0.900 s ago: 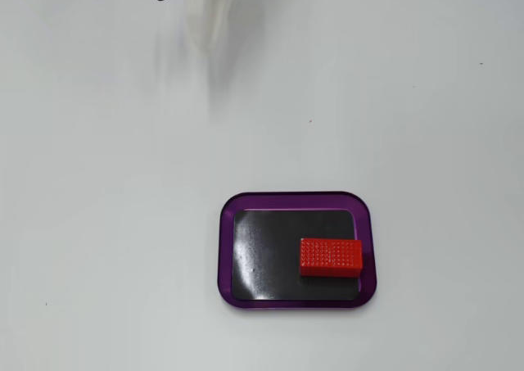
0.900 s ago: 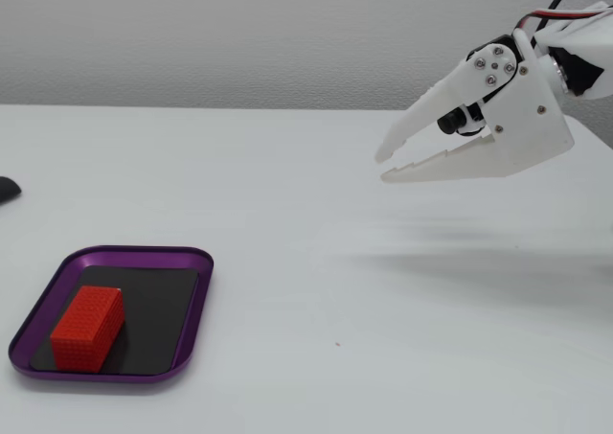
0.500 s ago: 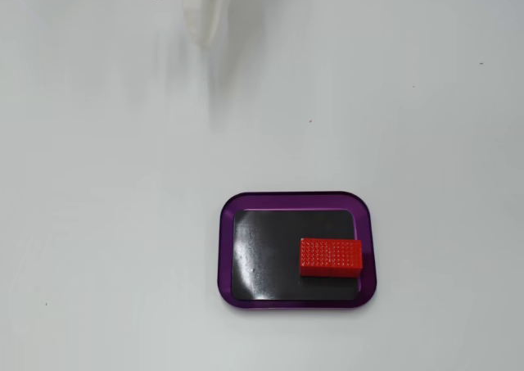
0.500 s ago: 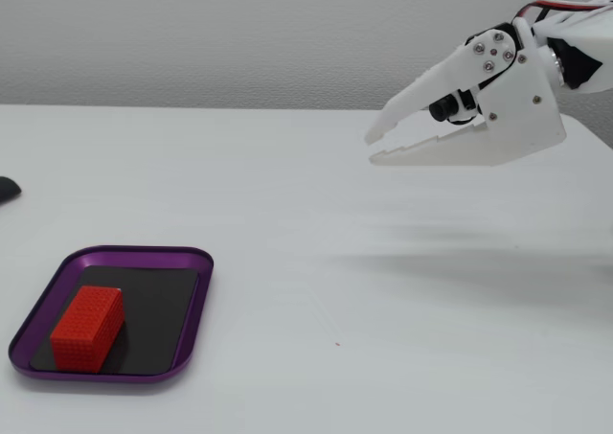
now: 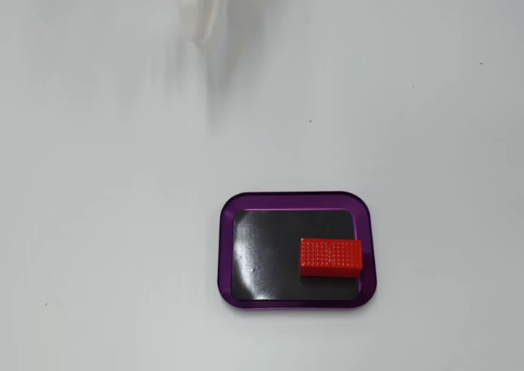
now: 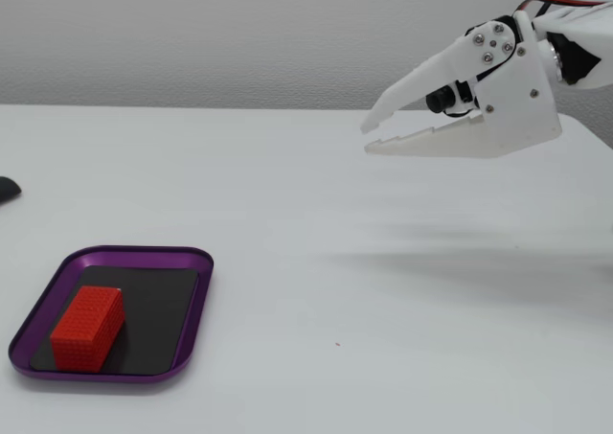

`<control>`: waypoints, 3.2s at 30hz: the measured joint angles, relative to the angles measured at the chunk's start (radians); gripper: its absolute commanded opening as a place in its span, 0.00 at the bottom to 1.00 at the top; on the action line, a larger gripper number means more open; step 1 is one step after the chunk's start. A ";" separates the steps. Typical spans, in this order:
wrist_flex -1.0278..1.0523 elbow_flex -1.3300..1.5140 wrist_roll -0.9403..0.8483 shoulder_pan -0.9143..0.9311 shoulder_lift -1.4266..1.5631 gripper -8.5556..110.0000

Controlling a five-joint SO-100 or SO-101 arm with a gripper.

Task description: Remove the cube from the box.

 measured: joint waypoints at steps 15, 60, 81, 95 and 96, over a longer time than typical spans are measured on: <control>-0.035 -0.233 -0.140 0.006 -0.040 0.08; 0.261 -1.698 -0.097 -0.383 -1.953 0.28; 0.121 -1.893 -0.097 -0.393 -2.264 0.28; 0.143 -1.959 -0.091 -0.390 -2.333 0.17; 0.143 -1.959 -0.091 -0.390 -2.335 0.16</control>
